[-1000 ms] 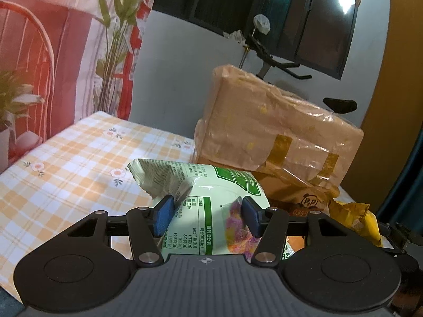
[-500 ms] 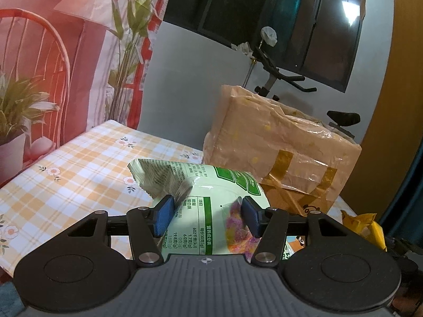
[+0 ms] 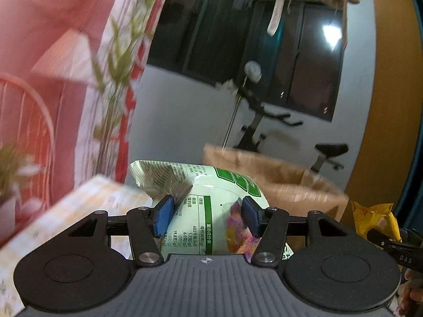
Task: Organize snacks
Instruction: 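Lift both bags and carry them over the paper bag opening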
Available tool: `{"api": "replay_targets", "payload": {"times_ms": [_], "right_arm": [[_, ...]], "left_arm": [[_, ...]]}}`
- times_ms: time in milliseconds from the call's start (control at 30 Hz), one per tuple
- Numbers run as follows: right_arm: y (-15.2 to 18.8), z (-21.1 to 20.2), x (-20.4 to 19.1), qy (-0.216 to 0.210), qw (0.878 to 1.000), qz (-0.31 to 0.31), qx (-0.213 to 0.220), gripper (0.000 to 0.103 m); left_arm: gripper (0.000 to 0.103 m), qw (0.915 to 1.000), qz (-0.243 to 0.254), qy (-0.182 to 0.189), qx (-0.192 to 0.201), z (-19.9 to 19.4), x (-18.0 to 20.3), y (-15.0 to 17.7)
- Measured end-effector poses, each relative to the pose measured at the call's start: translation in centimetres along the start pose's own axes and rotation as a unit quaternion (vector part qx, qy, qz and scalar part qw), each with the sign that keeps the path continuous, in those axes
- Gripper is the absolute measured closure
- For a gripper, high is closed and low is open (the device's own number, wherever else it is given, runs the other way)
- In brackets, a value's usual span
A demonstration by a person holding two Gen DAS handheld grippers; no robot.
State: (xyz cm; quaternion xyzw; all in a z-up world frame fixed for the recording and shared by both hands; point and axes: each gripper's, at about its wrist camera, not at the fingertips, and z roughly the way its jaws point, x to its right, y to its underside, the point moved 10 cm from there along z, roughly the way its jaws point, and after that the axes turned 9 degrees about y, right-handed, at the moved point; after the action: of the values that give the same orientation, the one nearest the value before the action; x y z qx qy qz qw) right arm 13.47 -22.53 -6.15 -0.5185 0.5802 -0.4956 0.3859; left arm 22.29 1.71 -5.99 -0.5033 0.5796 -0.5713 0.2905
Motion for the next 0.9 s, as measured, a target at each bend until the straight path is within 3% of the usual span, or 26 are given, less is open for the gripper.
{"api": "replay_targets", "payload": {"times_ms": [200, 500, 700, 900], "right_arm": [[-6.2, 1.0, 0.0, -0.024, 0.999, -0.016, 0.046, 0.027], [-12.3, 7.7, -2.4, -0.05, 0.995, -0.009, 0.084, 0.027], [-13.3, 13.7, -4.4, -0.069, 0.996, 0.023, 0.058, 0.027], [-11.1, 17.6, -3.4, -0.089, 0.991, 0.104, -0.004, 0.027]], "left_arm": [[0.044, 0.9986, 0.028, 0.019, 0.04, 2.5, 2.3, -5.2], [0.044, 0.9961, 0.085, 0.012, 0.018, 10.9, 4.6, -8.9], [0.044, 0.9941, 0.105, -0.017, -0.017, 16.6, 4.5, -9.5], [0.043, 0.991, 0.124, -0.01, -0.049, 19.6, 5.0, -7.7]]}}
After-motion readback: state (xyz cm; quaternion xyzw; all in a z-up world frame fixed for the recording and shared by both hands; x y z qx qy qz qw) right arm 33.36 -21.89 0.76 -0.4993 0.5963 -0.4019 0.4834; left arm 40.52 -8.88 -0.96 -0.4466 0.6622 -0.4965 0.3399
